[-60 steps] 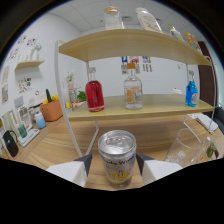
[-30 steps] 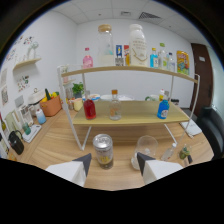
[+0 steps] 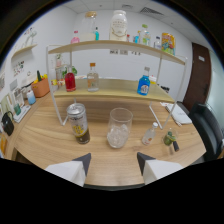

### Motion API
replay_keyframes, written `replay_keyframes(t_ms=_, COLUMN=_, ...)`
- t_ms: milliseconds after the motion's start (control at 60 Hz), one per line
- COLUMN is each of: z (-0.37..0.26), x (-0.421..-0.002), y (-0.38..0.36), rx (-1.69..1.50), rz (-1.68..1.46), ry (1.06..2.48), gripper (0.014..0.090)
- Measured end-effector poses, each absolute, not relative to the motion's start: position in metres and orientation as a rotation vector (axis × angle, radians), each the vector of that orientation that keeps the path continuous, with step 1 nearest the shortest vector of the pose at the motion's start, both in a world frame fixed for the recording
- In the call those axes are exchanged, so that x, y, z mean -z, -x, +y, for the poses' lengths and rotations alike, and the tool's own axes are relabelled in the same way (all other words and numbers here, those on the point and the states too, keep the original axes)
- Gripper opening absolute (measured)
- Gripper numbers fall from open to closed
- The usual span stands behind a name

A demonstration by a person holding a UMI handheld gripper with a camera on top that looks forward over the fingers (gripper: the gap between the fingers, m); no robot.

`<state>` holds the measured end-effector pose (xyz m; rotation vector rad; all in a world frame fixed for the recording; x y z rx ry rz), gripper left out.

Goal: Make me a cup of Mojito.

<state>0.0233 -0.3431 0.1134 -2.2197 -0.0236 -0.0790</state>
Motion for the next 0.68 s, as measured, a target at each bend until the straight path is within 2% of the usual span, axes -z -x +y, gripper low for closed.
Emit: replay_keyframes(t_ms=683, z=-0.3437, x=-0.1198, y=-0.0222, rx=0.043, rz=-0.017, ry=2.21, gripper=0.0864)
